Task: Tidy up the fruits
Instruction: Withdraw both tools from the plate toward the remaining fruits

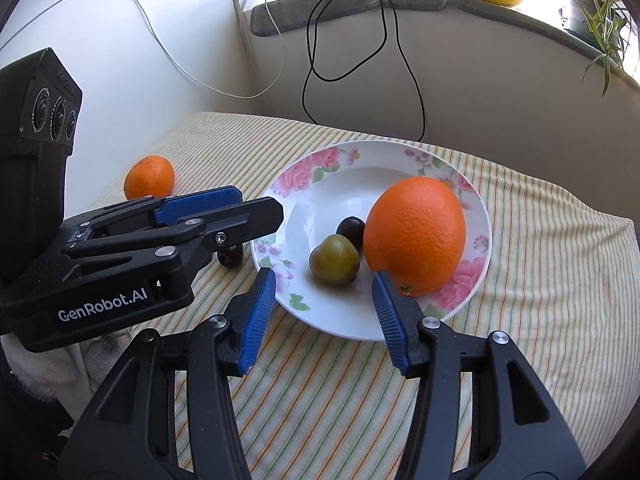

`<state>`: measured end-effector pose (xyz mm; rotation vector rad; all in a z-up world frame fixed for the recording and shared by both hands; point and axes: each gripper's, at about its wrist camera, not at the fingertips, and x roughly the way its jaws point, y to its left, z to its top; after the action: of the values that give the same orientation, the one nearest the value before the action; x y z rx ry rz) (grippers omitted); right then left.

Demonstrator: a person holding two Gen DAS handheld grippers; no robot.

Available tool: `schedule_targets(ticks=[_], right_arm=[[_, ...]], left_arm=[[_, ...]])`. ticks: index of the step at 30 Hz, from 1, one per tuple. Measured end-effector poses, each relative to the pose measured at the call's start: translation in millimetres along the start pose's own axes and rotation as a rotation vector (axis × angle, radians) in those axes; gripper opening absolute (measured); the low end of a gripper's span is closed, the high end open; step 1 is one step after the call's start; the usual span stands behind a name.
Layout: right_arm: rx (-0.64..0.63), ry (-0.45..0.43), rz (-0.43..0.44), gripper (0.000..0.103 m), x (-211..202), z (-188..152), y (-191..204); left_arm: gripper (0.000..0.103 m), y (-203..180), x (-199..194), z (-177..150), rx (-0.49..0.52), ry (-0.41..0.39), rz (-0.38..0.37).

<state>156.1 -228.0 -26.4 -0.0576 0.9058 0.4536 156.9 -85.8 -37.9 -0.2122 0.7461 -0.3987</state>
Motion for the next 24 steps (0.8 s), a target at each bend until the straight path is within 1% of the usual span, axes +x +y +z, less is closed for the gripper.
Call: schedule_targets(ticks=[11, 20, 24], right_arm=[[-0.007, -0.015, 0.000, 0.053, -11, -3, 11], [-0.017, -0.022, 0.021, 0.053, -15, -2, 24], [-0.029, -0.024, 0.034, 0.053, -14, -1, 33]], left_arm=[[0.043, 2, -23, -5, -0.009, -0.032, 0.008], [0.043, 16, -49, -14, -0.029, -0.063, 0.049], [0.043, 28, -62, -21, -0.054, -0.078, 0.067]])
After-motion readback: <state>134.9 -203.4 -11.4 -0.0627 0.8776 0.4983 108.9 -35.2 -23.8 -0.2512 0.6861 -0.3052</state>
